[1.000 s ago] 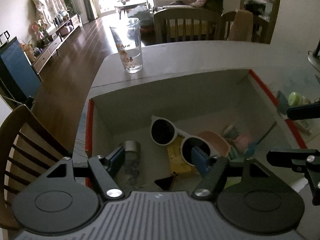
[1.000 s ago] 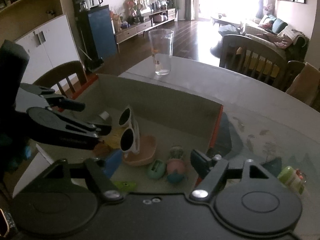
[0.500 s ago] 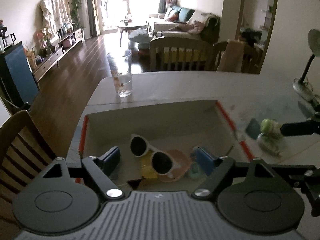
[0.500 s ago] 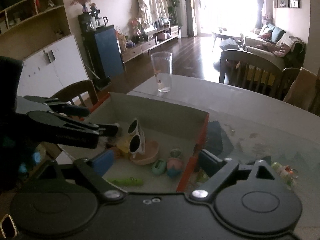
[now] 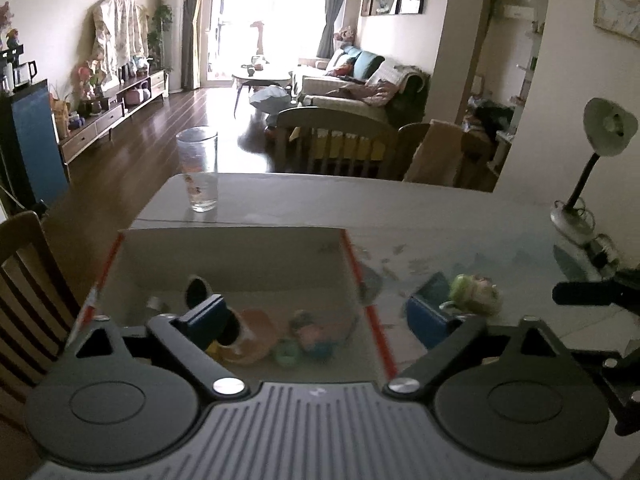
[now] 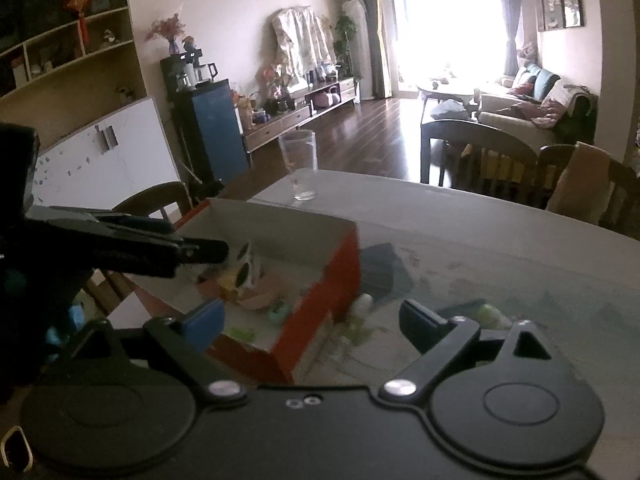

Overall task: Organize rigid objects
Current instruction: 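Withdraw both tools from the box toward the items left on the table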

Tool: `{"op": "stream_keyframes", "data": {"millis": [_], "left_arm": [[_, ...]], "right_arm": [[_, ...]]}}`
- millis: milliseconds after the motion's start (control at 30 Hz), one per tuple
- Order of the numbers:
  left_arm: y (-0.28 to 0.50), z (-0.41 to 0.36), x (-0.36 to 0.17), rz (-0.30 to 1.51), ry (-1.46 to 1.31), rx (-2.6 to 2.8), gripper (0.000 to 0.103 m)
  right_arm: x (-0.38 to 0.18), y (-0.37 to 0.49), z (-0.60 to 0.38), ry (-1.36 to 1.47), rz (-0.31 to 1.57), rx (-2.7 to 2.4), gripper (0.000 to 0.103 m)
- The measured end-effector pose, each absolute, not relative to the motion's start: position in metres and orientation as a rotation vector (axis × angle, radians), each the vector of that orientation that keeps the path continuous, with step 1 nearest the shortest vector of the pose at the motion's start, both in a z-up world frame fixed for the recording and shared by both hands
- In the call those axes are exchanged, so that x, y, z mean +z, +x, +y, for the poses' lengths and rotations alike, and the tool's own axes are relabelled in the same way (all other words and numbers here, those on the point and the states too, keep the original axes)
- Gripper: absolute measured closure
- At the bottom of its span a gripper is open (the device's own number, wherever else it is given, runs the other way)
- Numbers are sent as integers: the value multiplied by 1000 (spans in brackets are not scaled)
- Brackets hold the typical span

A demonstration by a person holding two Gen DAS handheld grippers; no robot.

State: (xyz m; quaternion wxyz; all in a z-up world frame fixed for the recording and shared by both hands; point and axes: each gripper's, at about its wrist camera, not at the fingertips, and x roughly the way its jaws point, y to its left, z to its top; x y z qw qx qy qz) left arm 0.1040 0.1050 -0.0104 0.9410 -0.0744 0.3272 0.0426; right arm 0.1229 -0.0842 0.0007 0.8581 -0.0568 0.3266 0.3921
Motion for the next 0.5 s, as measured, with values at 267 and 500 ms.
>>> {"op": "stream_keyframes", "data": {"millis": [267,500], "left_arm": [[106,59,-30,681,-139,147,0],[113,9,-46,674,-89,153,0]], "right_arm": [[-18,139,-146,-106,732,774,8],[-31,158,-186,-113,754,745,8]]}}
